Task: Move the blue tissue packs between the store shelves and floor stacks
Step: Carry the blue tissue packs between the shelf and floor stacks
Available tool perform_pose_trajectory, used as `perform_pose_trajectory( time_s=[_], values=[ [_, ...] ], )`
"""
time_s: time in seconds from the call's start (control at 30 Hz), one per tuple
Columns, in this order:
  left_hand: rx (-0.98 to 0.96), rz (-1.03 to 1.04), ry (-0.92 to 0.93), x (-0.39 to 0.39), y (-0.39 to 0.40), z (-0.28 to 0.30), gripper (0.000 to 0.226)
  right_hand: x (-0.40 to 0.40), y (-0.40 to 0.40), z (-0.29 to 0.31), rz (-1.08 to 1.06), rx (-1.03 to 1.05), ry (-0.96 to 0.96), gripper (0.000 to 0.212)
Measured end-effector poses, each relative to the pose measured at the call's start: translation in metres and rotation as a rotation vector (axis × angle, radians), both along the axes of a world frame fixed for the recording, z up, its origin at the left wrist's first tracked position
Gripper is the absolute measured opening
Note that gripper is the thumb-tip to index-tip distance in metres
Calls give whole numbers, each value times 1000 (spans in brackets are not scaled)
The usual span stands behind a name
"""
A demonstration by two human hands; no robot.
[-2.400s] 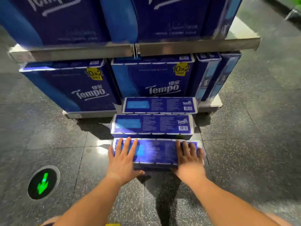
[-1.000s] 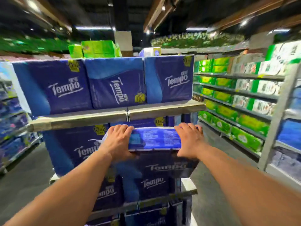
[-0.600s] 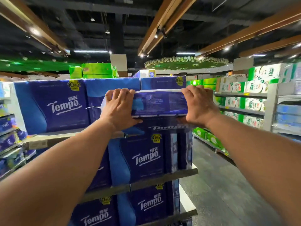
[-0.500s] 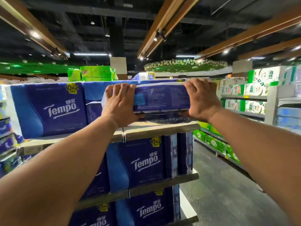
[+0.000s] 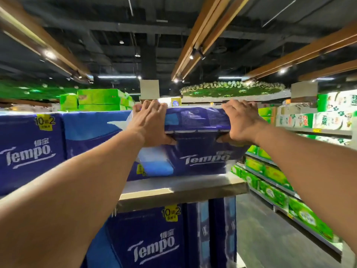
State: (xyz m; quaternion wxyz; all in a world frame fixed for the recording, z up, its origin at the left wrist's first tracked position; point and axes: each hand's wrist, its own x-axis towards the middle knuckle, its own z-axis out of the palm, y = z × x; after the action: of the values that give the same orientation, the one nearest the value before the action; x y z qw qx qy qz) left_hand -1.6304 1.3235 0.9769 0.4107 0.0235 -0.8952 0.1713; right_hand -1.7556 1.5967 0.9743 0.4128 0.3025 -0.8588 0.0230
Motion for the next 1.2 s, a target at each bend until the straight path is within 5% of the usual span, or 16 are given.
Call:
perform_pose_trajectory(
  time_s=[0.13, 0.3, 0.4, 0.57, 0.87, 1.0, 1.2],
  values=[
    [47, 67, -157, -61, 12, 58, 100, -72, -2, 45, 32, -32, -251, 124],
    [203, 147, -229, -108, -16, 68, 105, -131, -32, 74, 108, 58, -342, 91],
    [188, 246, -166, -131, -30, 60, 80, -159, -54, 74, 103, 157, -258, 62],
    [191, 237, -183, -159, -42, 52, 93, -194, -71, 73, 129, 161, -356, 85],
    [252, 250, -231, -185, -52, 63, 100, -231, -81, 81, 210, 112, -523, 95],
    [177, 336, -88, -177, -47, 45, 135, -221, -76, 73, 95, 130, -309, 114],
    [137, 271, 9, -136, -44, -7, 128, -167, -66, 21, 151, 44, 37, 97]
  ],
)
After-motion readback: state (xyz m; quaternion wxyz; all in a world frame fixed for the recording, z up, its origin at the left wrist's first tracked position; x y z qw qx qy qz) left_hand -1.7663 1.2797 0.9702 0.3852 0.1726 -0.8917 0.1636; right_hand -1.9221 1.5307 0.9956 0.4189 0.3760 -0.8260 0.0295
